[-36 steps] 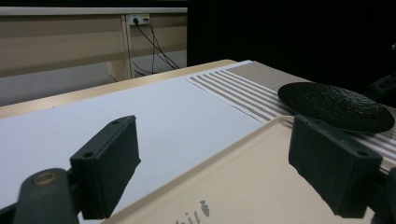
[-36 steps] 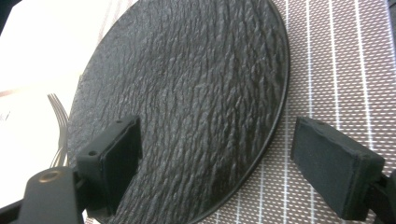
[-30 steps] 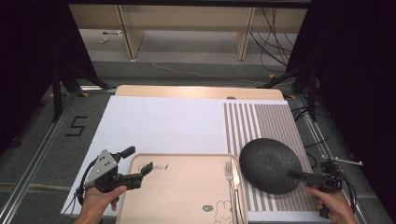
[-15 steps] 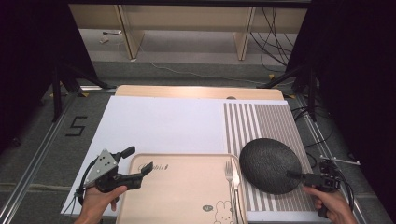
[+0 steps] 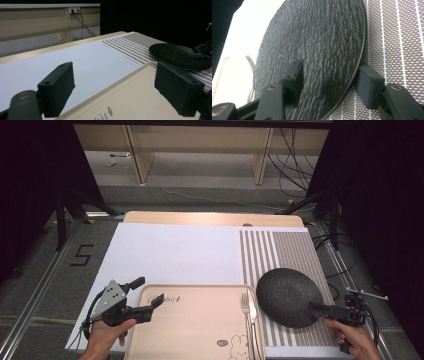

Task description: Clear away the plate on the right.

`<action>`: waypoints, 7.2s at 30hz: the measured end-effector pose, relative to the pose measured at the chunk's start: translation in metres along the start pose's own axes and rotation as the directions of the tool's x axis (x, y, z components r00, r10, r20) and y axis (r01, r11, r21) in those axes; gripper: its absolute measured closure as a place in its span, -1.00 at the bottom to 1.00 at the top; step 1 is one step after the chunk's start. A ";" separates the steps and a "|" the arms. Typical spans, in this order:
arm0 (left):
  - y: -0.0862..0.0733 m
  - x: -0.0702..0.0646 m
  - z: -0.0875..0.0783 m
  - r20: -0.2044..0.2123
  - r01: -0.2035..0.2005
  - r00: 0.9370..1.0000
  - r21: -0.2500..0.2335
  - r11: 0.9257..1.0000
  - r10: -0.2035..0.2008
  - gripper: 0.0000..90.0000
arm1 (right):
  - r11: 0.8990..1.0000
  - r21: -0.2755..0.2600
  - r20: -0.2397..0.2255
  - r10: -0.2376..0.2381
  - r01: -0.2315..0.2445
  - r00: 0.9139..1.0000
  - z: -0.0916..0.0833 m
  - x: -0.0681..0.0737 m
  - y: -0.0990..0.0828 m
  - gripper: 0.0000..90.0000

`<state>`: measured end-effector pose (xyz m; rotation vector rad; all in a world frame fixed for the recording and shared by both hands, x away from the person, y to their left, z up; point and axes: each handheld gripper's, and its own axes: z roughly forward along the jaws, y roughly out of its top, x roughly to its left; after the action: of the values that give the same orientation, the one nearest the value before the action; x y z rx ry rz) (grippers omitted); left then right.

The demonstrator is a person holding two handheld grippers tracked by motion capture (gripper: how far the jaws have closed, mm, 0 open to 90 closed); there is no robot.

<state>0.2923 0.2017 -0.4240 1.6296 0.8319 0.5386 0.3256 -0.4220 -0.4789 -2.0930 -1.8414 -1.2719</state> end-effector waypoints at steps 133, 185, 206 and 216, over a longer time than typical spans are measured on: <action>0.001 0.002 0.000 -0.009 0.011 1.000 -0.005 1.000 -0.011 -0.65 | 0.910 -0.189 -0.356 0.287 -0.370 0.889 0.010 0.061 -0.003 0.93; 0.001 0.002 -0.001 -0.006 0.007 1.000 -0.006 1.000 -0.007 -0.65 | 0.989 0.140 -0.374 0.099 -0.050 0.922 0.108 0.168 -0.049 0.91; 0.001 0.002 -0.001 -0.005 0.006 1.000 -0.005 1.000 -0.006 -0.65 | 0.982 0.186 -0.315 0.050 0.010 0.948 0.125 0.174 -0.055 0.94; 0.001 0.002 -0.001 -0.004 0.005 1.000 -0.005 1.000 -0.005 -0.65 | 0.979 0.201 -0.291 0.033 0.027 0.956 0.128 0.174 -0.053 0.90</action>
<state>0.2928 0.2033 -0.4234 1.6221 0.8375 0.5399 0.3353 -0.2002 -0.4792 -1.6995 -1.7529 -1.2540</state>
